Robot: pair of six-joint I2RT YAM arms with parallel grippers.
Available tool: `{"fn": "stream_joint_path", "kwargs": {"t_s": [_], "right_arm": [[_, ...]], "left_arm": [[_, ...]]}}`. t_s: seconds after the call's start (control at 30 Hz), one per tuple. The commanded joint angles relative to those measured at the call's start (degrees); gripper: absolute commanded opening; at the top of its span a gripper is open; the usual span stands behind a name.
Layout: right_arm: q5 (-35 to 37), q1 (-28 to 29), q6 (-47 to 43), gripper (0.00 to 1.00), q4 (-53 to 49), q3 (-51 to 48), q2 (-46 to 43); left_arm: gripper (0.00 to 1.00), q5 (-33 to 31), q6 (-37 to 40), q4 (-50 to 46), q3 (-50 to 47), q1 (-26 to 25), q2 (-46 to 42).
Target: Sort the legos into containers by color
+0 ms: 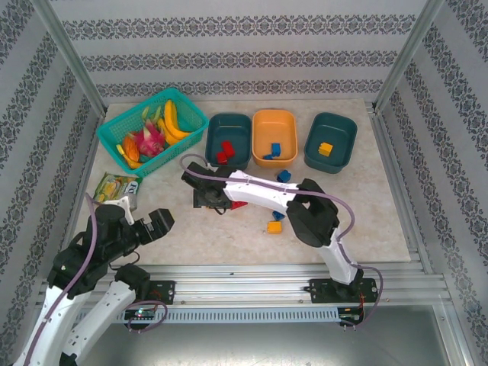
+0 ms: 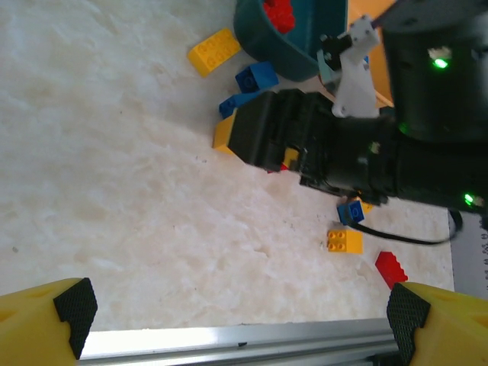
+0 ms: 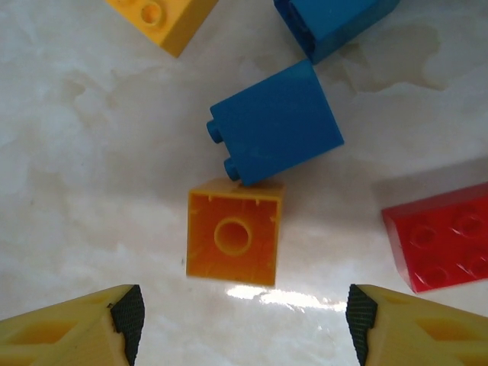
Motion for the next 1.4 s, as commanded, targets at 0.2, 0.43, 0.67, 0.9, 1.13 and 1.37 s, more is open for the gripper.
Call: {"fn": "stream_joint_path", "kwargs": {"t_s": [0.2, 0.43, 0.67, 0.9, 1.13, 1.37], "right_arm": [[1.3, -0.6, -0.1, 0.66, -5.6, 8.2, 8.4], [0.4, -1.9, -2.0, 0.48, -4.9, 9.6, 10.2], [-0.1, -1.8, -5.0, 0.25, -5.6, 10.2, 8.3], [1.7, -2.0, -7.8, 0.18, -6.0, 5.6, -1.5], [3.9, -8.7, -11.1, 0.18, -7.3, -4.6, -18.4], [3.2, -23.6, -16.6, 0.18, -8.6, -14.3, -32.4]], "left_arm": [[1.00, 2.2, -1.0, -4.6, 0.8, 0.4, -0.9], [0.99, 2.9, -0.9, -3.2, 1.0, 0.3, -0.7], [0.98, 2.9, -0.6, -1.1, 0.7, 0.3, 0.4], [0.97, 6.8, 0.8, 7.6, 2.6, 0.3, 7.4], [0.97, 12.3, 1.5, 23.5, 8.4, -0.5, 23.9], [0.97, 12.8, 4.4, 32.5, 20.9, -5.5, 43.9]]}}
